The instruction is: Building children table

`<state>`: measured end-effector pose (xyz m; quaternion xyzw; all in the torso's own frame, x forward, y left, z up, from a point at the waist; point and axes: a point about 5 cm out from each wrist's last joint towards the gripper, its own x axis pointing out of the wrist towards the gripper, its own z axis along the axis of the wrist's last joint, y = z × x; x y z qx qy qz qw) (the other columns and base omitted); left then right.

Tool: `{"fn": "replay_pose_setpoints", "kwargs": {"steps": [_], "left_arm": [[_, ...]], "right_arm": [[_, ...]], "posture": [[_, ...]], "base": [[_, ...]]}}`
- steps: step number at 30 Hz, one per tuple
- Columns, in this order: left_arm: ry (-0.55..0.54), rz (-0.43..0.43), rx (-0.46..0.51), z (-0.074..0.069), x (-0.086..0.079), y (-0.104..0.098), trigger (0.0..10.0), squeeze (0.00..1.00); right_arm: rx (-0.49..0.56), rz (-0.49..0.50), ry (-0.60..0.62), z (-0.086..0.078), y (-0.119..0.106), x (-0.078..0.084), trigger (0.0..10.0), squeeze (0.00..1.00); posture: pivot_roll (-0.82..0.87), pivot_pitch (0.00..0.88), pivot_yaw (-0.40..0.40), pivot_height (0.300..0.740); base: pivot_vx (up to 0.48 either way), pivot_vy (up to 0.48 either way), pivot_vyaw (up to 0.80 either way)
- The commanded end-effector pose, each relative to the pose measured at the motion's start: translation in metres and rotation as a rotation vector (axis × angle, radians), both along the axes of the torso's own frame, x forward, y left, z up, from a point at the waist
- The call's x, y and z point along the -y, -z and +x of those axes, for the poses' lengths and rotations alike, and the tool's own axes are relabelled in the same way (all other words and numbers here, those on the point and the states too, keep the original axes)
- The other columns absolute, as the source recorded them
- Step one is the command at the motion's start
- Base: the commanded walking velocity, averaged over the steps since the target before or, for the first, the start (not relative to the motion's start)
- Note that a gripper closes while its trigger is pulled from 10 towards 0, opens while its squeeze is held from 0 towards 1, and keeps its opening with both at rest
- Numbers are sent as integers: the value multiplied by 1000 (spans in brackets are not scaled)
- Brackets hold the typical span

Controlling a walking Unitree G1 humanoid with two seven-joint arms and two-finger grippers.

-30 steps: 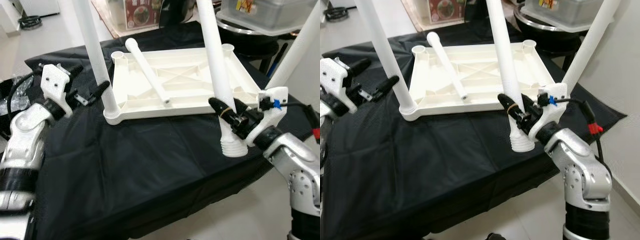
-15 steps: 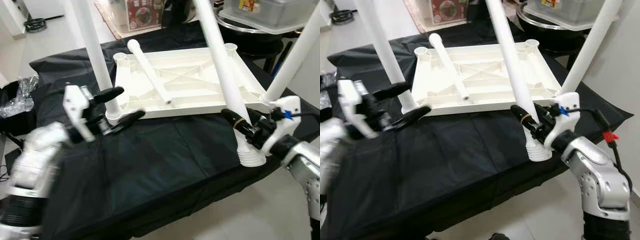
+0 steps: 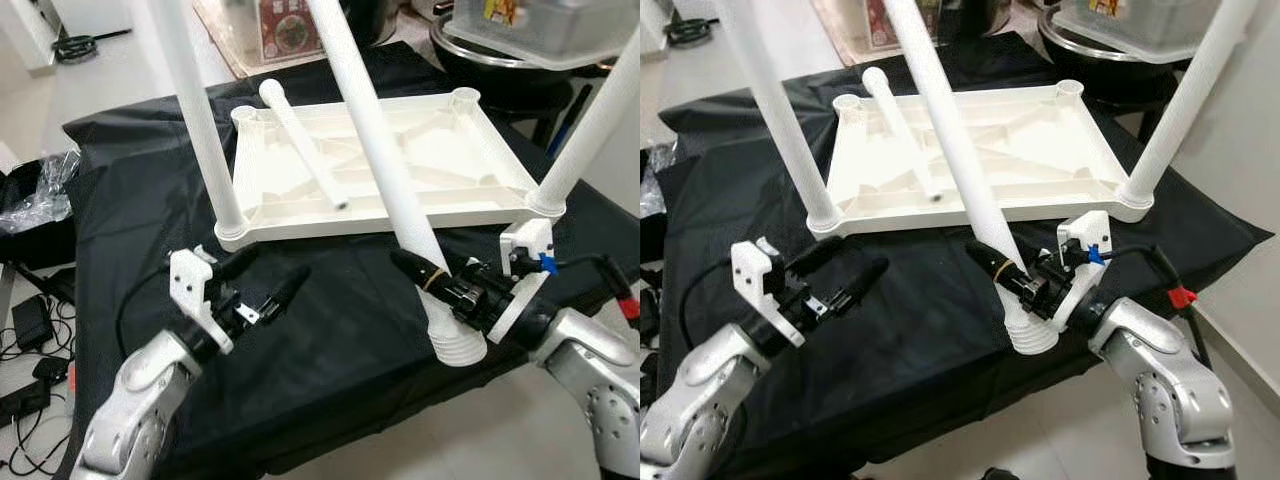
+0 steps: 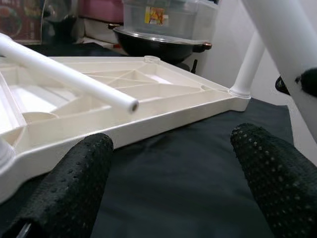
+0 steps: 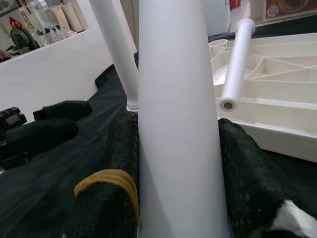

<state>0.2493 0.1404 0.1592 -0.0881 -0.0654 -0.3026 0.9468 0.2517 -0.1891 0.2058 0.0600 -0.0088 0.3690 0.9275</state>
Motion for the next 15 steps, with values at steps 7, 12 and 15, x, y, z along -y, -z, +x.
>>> {"fn": "replay_pose_setpoints", "kwargs": {"steps": [7, 12, 15], "left_arm": [[-20, -3, -19, 2, 3, 1, 10000, 0], [-35, -5, -30, 2, 1, 4, 10000, 0], [-41, -5, -31, 3, -3, 4, 10000, 0]], "right_arm": [[6, -13, -140, -10, -4, -2, 10000, 0], [-19, -45, -162, -15, 5, 0, 10000, 0], [-29, -67, -182, -18, 9, -4, 10000, 0]], "posture": [[-90, 87, 11, 740], [-94, 84, 14, 740], [-93, 86, 15, 740]], "base": [[0, -460, 0], [0, -472, 0], [0, -472, 0]]}}
